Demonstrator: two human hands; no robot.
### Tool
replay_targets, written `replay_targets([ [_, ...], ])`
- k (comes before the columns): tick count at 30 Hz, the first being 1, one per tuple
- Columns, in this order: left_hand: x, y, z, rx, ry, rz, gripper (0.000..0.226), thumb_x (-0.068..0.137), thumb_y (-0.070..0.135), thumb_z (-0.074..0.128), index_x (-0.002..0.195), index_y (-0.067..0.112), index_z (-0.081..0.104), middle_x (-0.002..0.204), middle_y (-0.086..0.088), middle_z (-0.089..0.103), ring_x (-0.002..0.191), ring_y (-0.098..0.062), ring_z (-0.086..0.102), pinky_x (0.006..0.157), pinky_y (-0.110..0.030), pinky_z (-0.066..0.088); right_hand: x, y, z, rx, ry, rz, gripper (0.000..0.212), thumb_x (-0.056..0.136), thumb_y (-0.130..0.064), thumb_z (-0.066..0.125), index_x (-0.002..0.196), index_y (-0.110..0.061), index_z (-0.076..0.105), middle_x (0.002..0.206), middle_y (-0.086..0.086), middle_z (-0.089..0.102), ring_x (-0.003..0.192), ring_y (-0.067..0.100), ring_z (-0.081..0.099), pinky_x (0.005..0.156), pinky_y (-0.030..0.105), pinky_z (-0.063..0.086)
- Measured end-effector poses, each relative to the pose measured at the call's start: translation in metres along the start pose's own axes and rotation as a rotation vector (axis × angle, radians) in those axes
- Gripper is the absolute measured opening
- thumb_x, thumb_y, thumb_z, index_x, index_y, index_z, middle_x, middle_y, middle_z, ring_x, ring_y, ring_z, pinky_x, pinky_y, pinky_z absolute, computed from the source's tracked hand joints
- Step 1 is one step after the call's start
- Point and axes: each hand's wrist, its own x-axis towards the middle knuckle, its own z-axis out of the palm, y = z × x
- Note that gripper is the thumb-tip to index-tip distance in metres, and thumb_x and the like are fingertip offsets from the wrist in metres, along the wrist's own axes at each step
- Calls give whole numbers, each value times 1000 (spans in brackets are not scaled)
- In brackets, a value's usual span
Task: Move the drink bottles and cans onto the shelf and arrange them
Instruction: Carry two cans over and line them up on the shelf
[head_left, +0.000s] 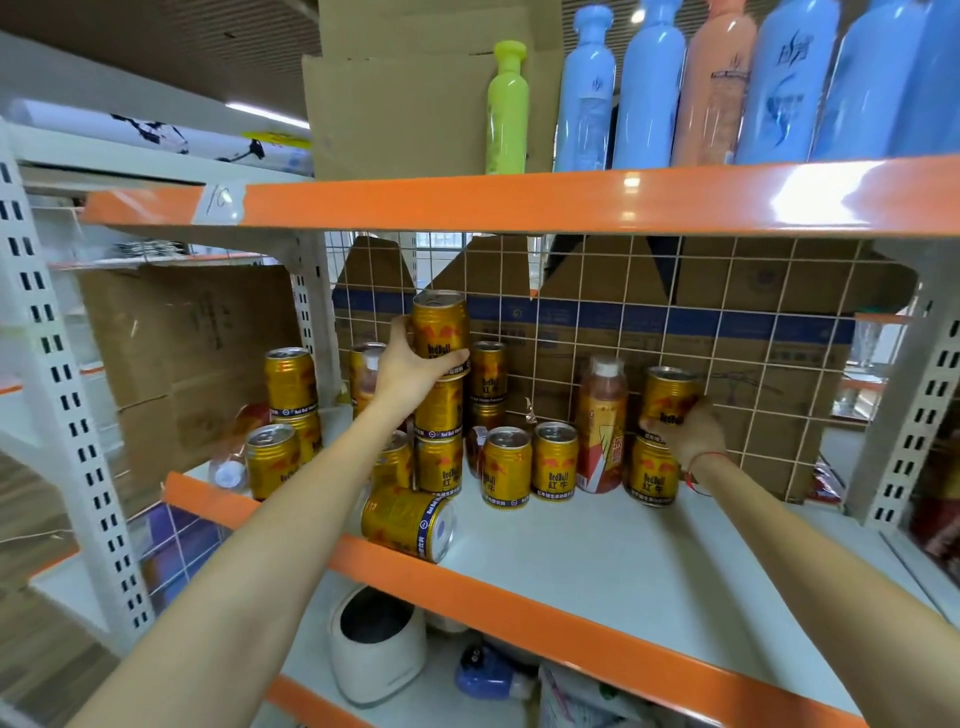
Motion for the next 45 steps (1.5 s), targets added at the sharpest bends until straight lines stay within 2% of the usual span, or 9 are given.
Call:
replay_targets([
  [6,0,19,2,6,-102,14,92,71,37,81,141,18,24,137,-7,47,125,-26,48,102,-41,43,0,-8,-3,2,-9,9,66,81,-28,72,130,-3,36,132,21,51,119,39,51,95,47,43],
  [13,-15,20,16,67,-301,-13,105,68,39,83,146,24,15,143,-6,40,130,-25,42,99,-32,37,3,-7,-8,-67,19,1,70,73,-41,76,126,-9,42,126,17,57,111,37,57,90,44,48],
  [15,-20,21,20,75,-327,-2,102,72,32,82,147,21,13,143,-6,39,130,-24,42,94,-26,35,4,-8,-9,-98,17,1,70,72,-45,76,125,-12,45,123,14,59,107,35,59,88,43,50],
  [21,-25,35,27,133,-342,17,102,73,25,81,148,17,13,144,-8,37,132,-25,38,92,-23,31,-17,-20,-11,-116,82,-64,74,74,-31,76,130,-10,34,121,18,57,104,37,59,84,45,51],
  [26,-30,48,29,173,-383,7,102,71,24,83,147,14,16,143,-9,40,130,-24,42,94,-27,34,-29,-31,-21,-104,91,-60,91,69,-35,79,139,-9,25,128,17,53,109,36,57,87,47,52],
  [30,-38,56,31,173,-431,9,102,67,23,86,144,16,19,137,-8,48,124,-25,49,93,-30,41,-39,-40,-33,-126,61,-52,85,66,-38,80,132,-12,34,122,13,59,103,32,61,83,45,54],
  [34,-51,63,32,177,-474,13,105,64,29,87,145,20,20,137,-7,49,123,-26,51,98,-37,45,-56,-44,-46,-102,53,-60,98,63,-36,83,140,-15,25,131,11,53,112,33,58,89,46,52],
  [39,-73,66,34,152,-509,21,97,67,26,85,141,18,24,132,-5,50,113,-17,52,89,-27,44,-81,-40,-60,-103,-15,-52,87,60,-29,86,130,-11,38,129,11,52,114,30,55,90,40,49],
  [45,-100,67,39,131,-583,25,87,63,18,87,130,21,31,120,-1,51,110,-18,53,84,-27,46,-122,-36,-77,-28,-49,-19,81,61,-17,86,125,-7,37,126,14,51,113,31,54,90,38,47],
])
